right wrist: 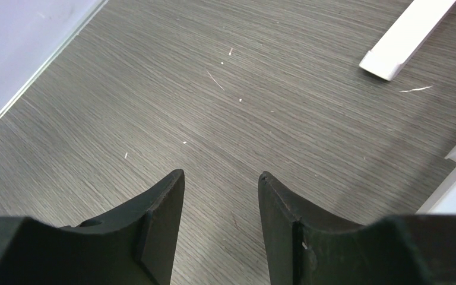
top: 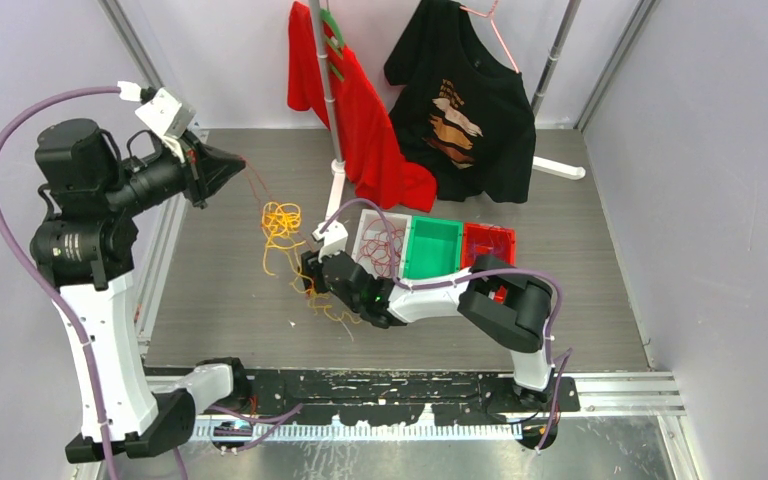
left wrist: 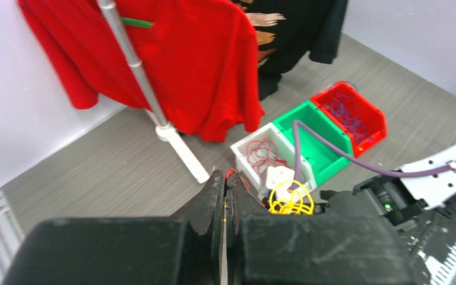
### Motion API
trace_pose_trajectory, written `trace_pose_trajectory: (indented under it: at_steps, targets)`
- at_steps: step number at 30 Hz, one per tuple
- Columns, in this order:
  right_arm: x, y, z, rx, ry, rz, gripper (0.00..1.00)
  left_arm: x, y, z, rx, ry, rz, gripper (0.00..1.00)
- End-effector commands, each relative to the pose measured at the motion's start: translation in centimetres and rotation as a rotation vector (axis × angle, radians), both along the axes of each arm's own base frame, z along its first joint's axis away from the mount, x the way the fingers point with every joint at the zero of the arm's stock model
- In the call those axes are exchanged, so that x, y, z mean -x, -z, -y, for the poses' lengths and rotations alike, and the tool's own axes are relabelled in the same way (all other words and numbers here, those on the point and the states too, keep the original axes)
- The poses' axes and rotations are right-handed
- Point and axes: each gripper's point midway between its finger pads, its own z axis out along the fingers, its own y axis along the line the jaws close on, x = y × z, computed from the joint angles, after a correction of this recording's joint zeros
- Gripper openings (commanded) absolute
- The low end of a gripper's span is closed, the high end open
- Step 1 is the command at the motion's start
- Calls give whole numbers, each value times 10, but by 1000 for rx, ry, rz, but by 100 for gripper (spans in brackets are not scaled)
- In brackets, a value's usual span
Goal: Untangle the cables
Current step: Untie the cable.
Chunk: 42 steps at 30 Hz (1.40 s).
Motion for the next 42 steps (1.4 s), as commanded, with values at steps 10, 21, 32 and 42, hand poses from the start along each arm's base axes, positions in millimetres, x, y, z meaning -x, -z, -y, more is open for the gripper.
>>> trace_pose_trajectory:
  at_steps: [10,21,32,42]
  targets:
    - [-1,4,7,0,35,6,55,-23,-135,-55,-80,-366,503,0]
    - [2,16,7,9,21,-19,59,-5,-229,-85,78,-572,791,0]
    - [2,-32,-1,-10,-37,79,62,-16,-143,-37,52,-284,473,0]
    - [10,-64,0,-16,-98,118,43,-12,147,-22,-238,14,-158,2]
